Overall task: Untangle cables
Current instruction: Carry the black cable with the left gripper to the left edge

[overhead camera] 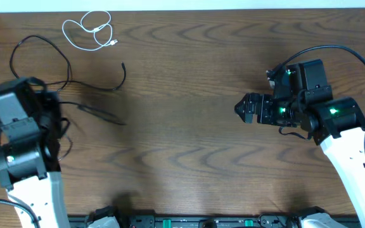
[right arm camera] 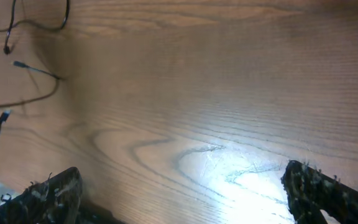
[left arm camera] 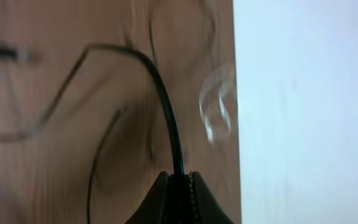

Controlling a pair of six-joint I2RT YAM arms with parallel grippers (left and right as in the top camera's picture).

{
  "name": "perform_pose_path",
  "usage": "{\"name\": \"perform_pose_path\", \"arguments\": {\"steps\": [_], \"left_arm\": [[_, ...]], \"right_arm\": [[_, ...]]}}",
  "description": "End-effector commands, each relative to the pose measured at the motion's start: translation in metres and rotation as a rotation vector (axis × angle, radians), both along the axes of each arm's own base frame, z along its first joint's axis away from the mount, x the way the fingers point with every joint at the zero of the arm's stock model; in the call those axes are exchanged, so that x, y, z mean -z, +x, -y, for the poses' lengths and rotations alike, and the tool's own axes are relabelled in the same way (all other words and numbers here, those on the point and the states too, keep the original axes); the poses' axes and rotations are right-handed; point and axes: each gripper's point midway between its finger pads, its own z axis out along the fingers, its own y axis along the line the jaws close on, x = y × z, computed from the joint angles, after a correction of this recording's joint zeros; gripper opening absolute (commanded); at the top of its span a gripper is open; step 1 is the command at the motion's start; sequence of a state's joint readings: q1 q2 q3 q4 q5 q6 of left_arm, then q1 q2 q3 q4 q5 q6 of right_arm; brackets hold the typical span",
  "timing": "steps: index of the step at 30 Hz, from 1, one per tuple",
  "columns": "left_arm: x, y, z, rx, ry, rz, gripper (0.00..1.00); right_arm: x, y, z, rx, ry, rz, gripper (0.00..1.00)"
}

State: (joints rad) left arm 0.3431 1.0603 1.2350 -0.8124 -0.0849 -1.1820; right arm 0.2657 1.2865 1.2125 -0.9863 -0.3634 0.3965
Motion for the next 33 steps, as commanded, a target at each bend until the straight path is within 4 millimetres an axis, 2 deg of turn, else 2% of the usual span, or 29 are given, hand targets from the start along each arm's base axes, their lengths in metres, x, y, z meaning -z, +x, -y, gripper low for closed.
{"name": "perform_pose_path", "arguments": {"steps": [1, 3, 4, 6, 8, 10, 12, 15, 21, 24, 28, 30, 33], "left_arm": [[-0.022, -0.006, -0.059, -0.131, 0.235, -0.035, 0.07], [-0.040, -0.009, -0.089, -0.156, 0.401, -0.069, 0.08], [-0.044, -0.013, -0.097, -0.182, 0.441, -0.089, 0.07], [-0.057, -0.041, -0.124, -0.319, 0.604, -0.234, 0.07], [-0.066, -0.069, -0.140, -0.450, 0.722, -0.410, 0.08], [-0.067, -0.081, -0.150, -0.515, 0.787, -0.555, 0.07], [-0.052, -0.071, -0.161, -0.473, 0.819, -0.696, 0.07], [-0.029, -0.055, -0.170, -0.432, 0.806, -0.757, 0.07], [0.010, -0.037, -0.178, -0.354, 0.772, -0.853, 0.07], [0.030, -0.020, -0.176, -0.249, 0.723, -0.820, 0.07], [0.047, 0.006, -0.164, -0.101, 0.645, -0.705, 0.07], [0.052, 0.006, -0.161, -0.094, 0.623, -0.701, 0.07], [0.063, -0.006, -0.162, -0.131, 0.565, -0.718, 0.07]], "right_arm": [[-0.001, -0.002, -0.004, -0.044, -0.011, 0.020, 0.99], [0.001, -0.002, -0.006, -0.058, -0.015, 0.018, 0.99], [0.001, -0.002, -0.006, -0.059, -0.015, 0.015, 0.99], [0.003, -0.002, -0.008, -0.063, -0.017, 0.010, 0.99], [0.004, -0.001, -0.008, -0.063, -0.017, 0.011, 0.99], [0.004, 0.000, -0.008, -0.064, -0.016, 0.013, 0.99], [0.004, 0.002, -0.009, -0.064, -0.015, 0.017, 0.99], [0.004, 0.001, -0.010, -0.067, -0.009, 0.015, 0.99], [0.004, 0.000, -0.010, -0.067, -0.011, 0.010, 0.99], [0.003, 0.002, -0.010, -0.067, -0.008, 0.018, 0.99], [0.003, 0.003, -0.010, -0.067, -0.007, 0.022, 0.99], [0.003, 0.003, -0.010, -0.067, -0.007, 0.022, 0.99], [0.003, 0.003, -0.010, -0.067, -0.007, 0.022, 0.99]]}}
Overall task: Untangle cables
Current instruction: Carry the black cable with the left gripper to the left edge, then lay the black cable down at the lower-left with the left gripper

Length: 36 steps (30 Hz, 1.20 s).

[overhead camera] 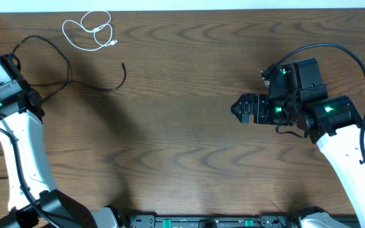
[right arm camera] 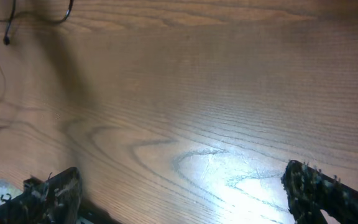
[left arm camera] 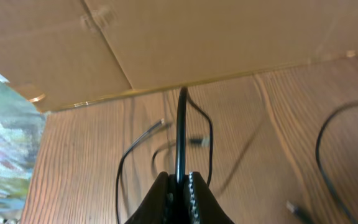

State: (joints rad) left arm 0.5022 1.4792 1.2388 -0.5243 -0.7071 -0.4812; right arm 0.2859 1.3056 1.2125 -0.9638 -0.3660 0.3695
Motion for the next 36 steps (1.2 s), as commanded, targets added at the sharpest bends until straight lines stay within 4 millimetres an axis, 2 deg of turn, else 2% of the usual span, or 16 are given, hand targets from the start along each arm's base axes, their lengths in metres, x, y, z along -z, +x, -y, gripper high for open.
{"name": "perform_pose_path", "arguments": {"steps": [1, 3, 6, 8, 15, 17, 20, 24, 29, 32, 35, 36], "left_arm": [[0.011, -0.007, -0.002, -0.046, -0.063, 0.034, 0.07], [0.021, -0.021, -0.006, -0.079, -0.092, -0.009, 0.07], [0.035, -0.029, -0.010, -0.110, -0.138, 0.009, 0.07], [0.045, -0.024, -0.008, -0.083, -0.200, 0.033, 0.07], [0.080, 0.019, 0.015, 0.095, -0.470, 0.183, 0.07], [0.088, 0.024, 0.018, 0.105, -0.504, 0.184, 0.07], [0.100, 0.020, 0.017, 0.082, -0.520, 0.151, 0.07], [0.118, 0.003, 0.009, 0.015, -0.523, 0.072, 0.08], [0.141, -0.013, 0.009, -0.033, -0.586, 0.005, 0.09], [0.150, -0.016, 0.012, -0.041, -0.608, -0.022, 0.17], [0.152, -0.017, 0.013, -0.043, -0.615, -0.031, 0.42], [0.151, -0.016, 0.012, -0.042, -0.612, -0.027, 0.57]], "right_arm": [[0.000, 0.000, -0.003, -0.024, -0.001, 0.006, 0.99], [0.001, -0.001, -0.003, -0.024, -0.002, 0.005, 0.99], [0.003, -0.001, -0.002, -0.024, -0.003, 0.000, 0.99], [0.005, -0.002, -0.002, -0.023, -0.004, -0.003, 0.99], [0.011, -0.005, -0.001, -0.024, -0.008, -0.020, 0.99], [0.011, -0.005, -0.001, -0.024, -0.008, -0.020, 0.99], [0.011, -0.004, -0.002, -0.024, -0.007, -0.017, 0.99], [0.011, -0.004, -0.001, -0.024, -0.008, -0.018, 0.99], [0.010, -0.002, -0.002, -0.024, -0.005, -0.009, 0.99], [0.010, -0.002, -0.002, -0.023, -0.004, -0.006, 0.99], [0.010, -0.002, -0.002, -0.023, -0.004, -0.005, 0.99], [0.010, -0.002, -0.002, -0.024, -0.004, -0.006, 0.99]]}}
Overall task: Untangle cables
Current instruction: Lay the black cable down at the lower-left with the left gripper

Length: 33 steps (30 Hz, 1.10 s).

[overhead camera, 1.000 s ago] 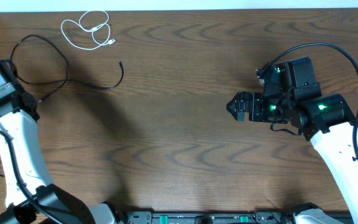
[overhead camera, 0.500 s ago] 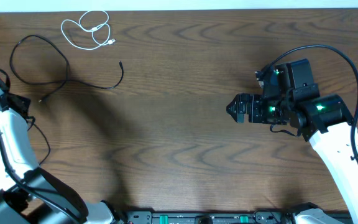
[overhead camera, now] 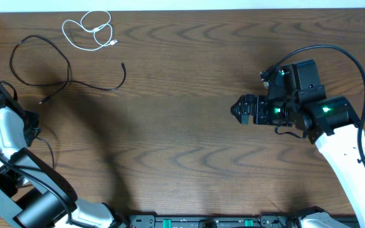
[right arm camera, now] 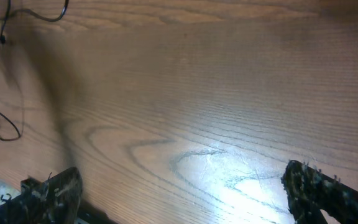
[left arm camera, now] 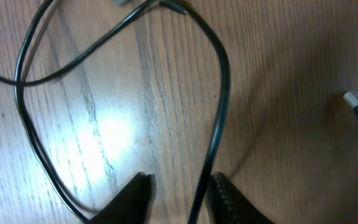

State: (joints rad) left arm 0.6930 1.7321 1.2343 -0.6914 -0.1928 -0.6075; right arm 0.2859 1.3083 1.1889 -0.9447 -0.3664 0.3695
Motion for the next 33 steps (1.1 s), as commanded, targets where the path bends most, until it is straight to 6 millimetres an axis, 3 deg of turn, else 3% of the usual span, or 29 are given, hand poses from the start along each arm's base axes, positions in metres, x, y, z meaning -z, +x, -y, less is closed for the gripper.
{"name": "perform_pose_path", "arguments": {"steps": [1, 4, 13, 20, 22, 25, 33], "left_arm": [[0.003, -0.003, -0.002, -0.004, 0.007, -0.018, 0.61], [0.001, -0.001, -0.004, -0.004, 0.014, -0.010, 0.70], [-0.045, 0.016, -0.019, 0.090, 0.129, 0.063, 0.70], [-0.053, 0.002, -0.026, 0.063, 0.184, 0.003, 0.70], [-0.048, -0.016, -0.031, 0.030, 0.221, -0.090, 0.70], [-0.037, -0.028, -0.034, 0.010, 0.231, -0.158, 0.70], [0.010, -0.033, -0.036, 0.013, 0.139, -0.240, 0.70]], "right_arm": [[0.002, -0.002, -0.002, -0.023, -0.002, 0.001, 0.99], [0.002, -0.002, -0.002, -0.023, -0.002, 0.001, 0.99], [0.002, -0.002, -0.002, -0.023, -0.002, 0.003, 0.99], [0.001, 0.000, -0.003, -0.024, 0.001, 0.011, 0.99], [0.001, 0.000, -0.003, -0.023, 0.000, 0.009, 0.99], [0.002, -0.001, -0.003, -0.023, -0.001, 0.008, 0.99], [0.001, 0.000, -0.003, -0.023, 0.000, 0.009, 0.99]]}}
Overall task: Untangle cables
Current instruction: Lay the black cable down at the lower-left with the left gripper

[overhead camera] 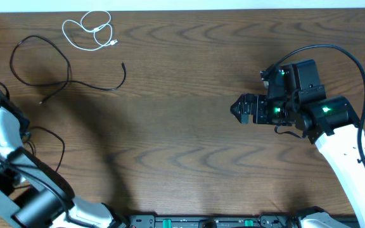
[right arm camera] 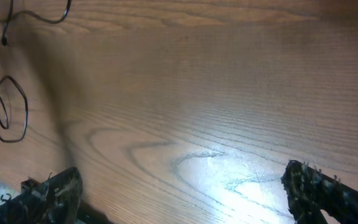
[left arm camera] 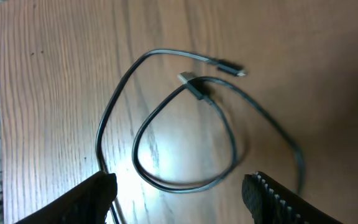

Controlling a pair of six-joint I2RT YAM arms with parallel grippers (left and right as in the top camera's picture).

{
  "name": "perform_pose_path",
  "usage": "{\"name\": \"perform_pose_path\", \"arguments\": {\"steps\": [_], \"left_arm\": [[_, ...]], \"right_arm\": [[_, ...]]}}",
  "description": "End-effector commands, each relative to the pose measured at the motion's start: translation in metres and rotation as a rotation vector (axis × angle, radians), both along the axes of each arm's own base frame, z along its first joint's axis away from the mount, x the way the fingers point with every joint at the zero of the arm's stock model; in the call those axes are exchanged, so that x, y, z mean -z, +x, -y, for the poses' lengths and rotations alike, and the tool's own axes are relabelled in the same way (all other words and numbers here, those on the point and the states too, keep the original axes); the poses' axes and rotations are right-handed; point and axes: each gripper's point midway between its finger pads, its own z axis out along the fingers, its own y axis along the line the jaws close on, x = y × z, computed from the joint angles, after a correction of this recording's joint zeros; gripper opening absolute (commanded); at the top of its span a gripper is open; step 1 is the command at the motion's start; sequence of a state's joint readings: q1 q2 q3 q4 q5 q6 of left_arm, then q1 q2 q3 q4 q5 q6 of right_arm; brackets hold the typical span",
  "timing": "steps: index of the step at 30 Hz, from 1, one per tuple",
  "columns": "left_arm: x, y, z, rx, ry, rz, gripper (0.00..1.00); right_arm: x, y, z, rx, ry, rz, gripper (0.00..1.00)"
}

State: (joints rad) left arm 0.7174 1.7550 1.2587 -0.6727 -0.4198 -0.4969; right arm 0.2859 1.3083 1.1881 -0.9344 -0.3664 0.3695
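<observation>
A thin black cable (left arm camera: 143,129) lies in a loose coil on the wooden table, its two plugs (left arm camera: 228,65) close together. My left gripper (left arm camera: 180,183) hangs wide open above it, holding nothing. Overhead, this coil (overhead camera: 51,147) sits at the left edge beside my left arm. A second black cable (overhead camera: 38,62) forms a large loop farther back, and a white cable (overhead camera: 89,28) is coiled at the back left. My right gripper (overhead camera: 237,109) stands open and empty over bare wood at the right, far from all cables.
The table (overhead camera: 182,69) is dark wood with a white wall along its far edge. The right wrist view shows the small coil (right arm camera: 8,109) far off at its left side, and part of the larger loop (right arm camera: 39,17) at its top.
My left gripper has opened wide and now sits higher. The black cable that ran between its fingers now lies as a coil on the table. The right arm has not moved.
My left gripper was shut on a black cable over the table's left part. Then it held that cable at the far left edge. Then its jaws stood parted low over the wood around the cable. Now the cable lies free, apart from the other two.
</observation>
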Motion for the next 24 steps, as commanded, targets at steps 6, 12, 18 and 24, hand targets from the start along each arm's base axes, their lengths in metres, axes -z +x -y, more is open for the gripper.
{"name": "perform_pose_path", "arguments": {"steps": [6, 12, 18, 24], "left_arm": [[0.058, 0.002, 0.011, 0.019, -0.141, -0.057, 0.08], [0.064, 0.001, 0.011, 0.018, -0.149, -0.067, 0.08], [0.066, -0.001, 0.013, 0.017, -0.156, -0.073, 0.12], [0.055, 0.040, 0.041, 0.148, -0.309, 0.132, 0.36]], "right_arm": [[0.002, -0.002, -0.002, -0.023, -0.003, 0.000, 0.99], [0.002, -0.001, -0.002, -0.023, -0.002, 0.004, 0.99], [0.002, -0.001, -0.002, -0.023, -0.001, 0.005, 0.99], [0.002, -0.002, -0.002, -0.023, -0.003, 0.003, 0.99]]}}
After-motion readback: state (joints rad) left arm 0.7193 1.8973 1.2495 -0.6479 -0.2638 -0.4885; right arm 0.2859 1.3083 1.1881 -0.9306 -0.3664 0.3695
